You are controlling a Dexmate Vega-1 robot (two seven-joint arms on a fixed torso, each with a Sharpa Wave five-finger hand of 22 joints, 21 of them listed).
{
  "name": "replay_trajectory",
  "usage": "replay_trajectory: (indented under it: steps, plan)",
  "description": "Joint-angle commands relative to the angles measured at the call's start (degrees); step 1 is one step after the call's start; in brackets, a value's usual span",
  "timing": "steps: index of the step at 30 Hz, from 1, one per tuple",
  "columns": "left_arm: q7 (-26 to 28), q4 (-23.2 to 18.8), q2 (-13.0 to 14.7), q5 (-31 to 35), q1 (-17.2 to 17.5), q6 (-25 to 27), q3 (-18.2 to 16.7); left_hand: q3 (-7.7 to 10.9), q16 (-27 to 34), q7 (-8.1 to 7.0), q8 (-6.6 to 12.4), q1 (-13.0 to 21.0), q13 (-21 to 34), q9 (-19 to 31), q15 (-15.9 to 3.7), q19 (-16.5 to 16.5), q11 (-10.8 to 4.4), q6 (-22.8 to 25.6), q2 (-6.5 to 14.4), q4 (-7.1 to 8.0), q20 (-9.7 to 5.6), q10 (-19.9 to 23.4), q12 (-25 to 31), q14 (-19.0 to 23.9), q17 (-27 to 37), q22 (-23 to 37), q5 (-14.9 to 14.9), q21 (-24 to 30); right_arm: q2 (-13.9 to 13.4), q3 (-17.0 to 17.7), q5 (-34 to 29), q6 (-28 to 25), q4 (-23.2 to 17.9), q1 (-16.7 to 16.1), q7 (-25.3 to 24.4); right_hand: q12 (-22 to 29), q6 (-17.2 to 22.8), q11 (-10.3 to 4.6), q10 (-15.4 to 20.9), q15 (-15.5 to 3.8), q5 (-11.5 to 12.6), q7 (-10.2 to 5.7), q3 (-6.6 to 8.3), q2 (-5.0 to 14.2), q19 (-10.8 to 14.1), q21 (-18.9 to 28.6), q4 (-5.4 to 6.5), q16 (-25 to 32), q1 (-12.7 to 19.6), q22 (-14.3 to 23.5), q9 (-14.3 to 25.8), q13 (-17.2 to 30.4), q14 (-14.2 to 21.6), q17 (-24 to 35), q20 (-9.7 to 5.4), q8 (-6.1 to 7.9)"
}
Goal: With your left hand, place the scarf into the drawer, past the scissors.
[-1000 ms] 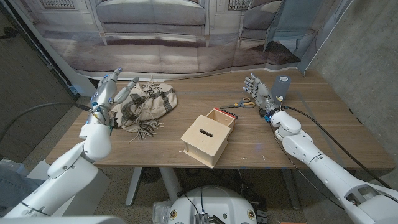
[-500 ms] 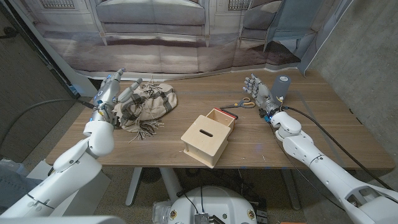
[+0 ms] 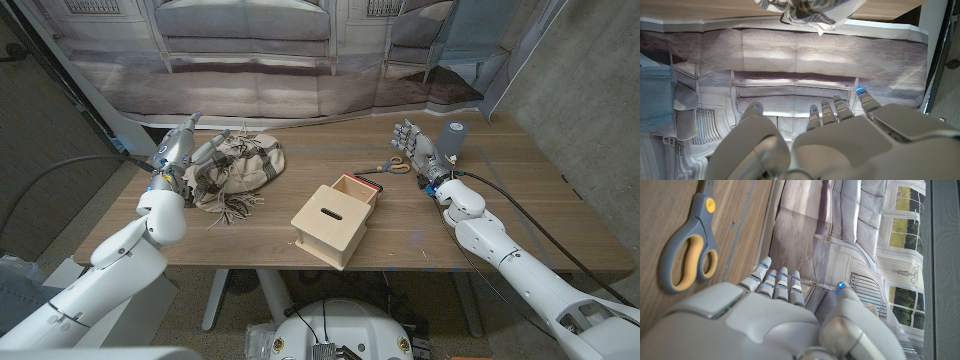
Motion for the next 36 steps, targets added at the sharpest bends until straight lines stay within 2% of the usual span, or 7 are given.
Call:
replay_trajectory:
  steps: [1, 5, 10, 16, 29, 32, 36]
  plan:
    - [0.4, 0.2, 2.1, -0.8, -2.0, 4.0, 2.4, -0.30, 0.4, -0.17, 0.39, 0.7, 0.1, 0.2, 0.84, 0.4, -0.22, -0.5, -0.3, -0.30, 1.07, -0.4, -0.1, 0.2, 0.3, 0.3, 0.1, 0.5, 0.3, -0.2, 0.0, -0.1, 0.3, 0.3, 0.0, 0.0, 0.8, 0.20, 0.6, 0.13, -0.1, 0.00, 0.18, 0.38, 0.5, -0.2, -0.28, 0.0, 0.3, 0.1, 0.2, 0.1, 0.5, 0.2, 0.08, 0.32]
    - [1.1, 0.9, 3.1, -0.5, -3.0, 3.5, 3.6, -0.48, 0.5, -0.23, 0.47, 0.8, 0.2, 0.2, 1.67, 0.8, -0.14, -0.4, -0.6, -0.40, 1.31, -0.4, 0.0, 0.5, 0.3, 0.3, 0.1, 0.5, 0.1, -0.2, -0.3, 0.0, 0.2, 0.3, 0.1, 0.0, 0.8, 0.27, 0.7, 0.21, -0.1, 0.03, 0.17, 0.40, 0.6, -0.3, -0.30, 0.0, 0.3, 0.1, 0.2, 0.1, 0.5, 0.1, 0.04, 0.32]
    - [1.0, 1.3, 4.0, -0.4, -4.8, 4.6, 5.4, -0.97, 0.6, -0.66, 0.67, 1.0, 0.2, 0.2, 2.81, 1.7, -0.84, -0.2, -1.3, -0.64, 1.53, -0.3, 0.1, 0.8, 0.4, 0.4, 0.0, 0.7, 0.1, -0.1, -0.2, -0.1, -0.2, 0.1, -0.2, 0.0, 0.9, 0.29, 0.7, 0.19, -0.1, 0.13, 0.15, 0.42, 0.7, -0.4, -0.32, 0.0, 0.3, 0.1, 0.2, 0.1, 0.5, 0.1, 0.00, 0.32]
    - [1.0, 2.2, 4.5, -1.2, -6.5, 5.2, 7.0, -1.22, 0.5, -0.95, 0.67, 1.1, 0.2, 0.2, 2.99, 2.1, -1.12, -0.2, -1.7, -0.77, 1.59, -0.4, 0.2, 0.7, 0.4, 0.4, 0.0, 0.8, -0.1, 0.0, -0.1, -0.3, -0.4, -0.2, -0.4, 0.0, 0.9, 0.24, 0.8, 0.17, -0.1, 0.09, 0.12, 0.45, 0.7, -0.5, -0.36, 0.0, 0.3, 0.2, 0.2, 0.1, 0.5, 0.1, 0.03, 0.31]
    - [-1.0, 2.5, 6.8, -1.7, -11.5, 10.9, 12.1, -2.14, 0.5, -1.31, 0.65, 1.5, 0.3, 0.2, 4.20, 3.1, -1.11, -0.6, -3.1, -1.35, 1.73, -0.9, 0.1, 0.6, 0.4, 0.4, -0.1, 0.9, 0.1, 0.0, 0.1, -0.3, 0.5, 0.2, -0.1, -0.1, 0.9, 0.23, 0.7, 0.15, -0.1, -0.02, 0.04, 0.51, 0.8, -0.9, -0.41, 0.0, 0.3, 0.2, 0.2, 0.1, 0.6, 0.2, 0.12, 0.26]
    - [-1.6, 2.5, 7.2, -1.8, -12.8, 12.5, 13.4, -2.54, 0.5, -2.10, 0.91, 1.8, 0.3, 0.2, 4.23, 3.4, -1.54, -0.1, -3.8, -1.69, 1.77, -1.2, 0.1, 0.7, 0.4, 0.4, -0.1, 0.9, 0.2, 0.0, 0.1, -0.3, 0.6, 0.4, -0.1, -0.1, 0.9, 0.20, 0.8, 0.28, -0.1, -0.02, 0.02, 0.52, 0.8, -0.9, -0.43, 0.0, 0.2, 0.2, 0.2, 0.1, 0.6, 0.2, 0.13, 0.24]
    - [-2.5, 2.4, 7.7, -2.1, -14.4, 14.8, 15.0, -2.92, 0.5, -2.28, 1.01, 2.0, 0.3, 0.2, 4.63, 3.9, -1.28, 0.2, -4.3, -1.96, 1.78, -1.4, 0.1, 0.7, 0.4, 0.4, -0.2, 0.9, 0.2, -0.1, 0.0, -0.3, 0.7, 0.5, -0.2, -0.1, 1.0, 0.27, 0.8, 0.17, -0.1, 0.03, 0.01, 0.54, 0.9, -1.0, -0.44, 0.0, 0.2, 0.2, 0.2, 0.1, 0.6, 0.2, 0.12, 0.25]
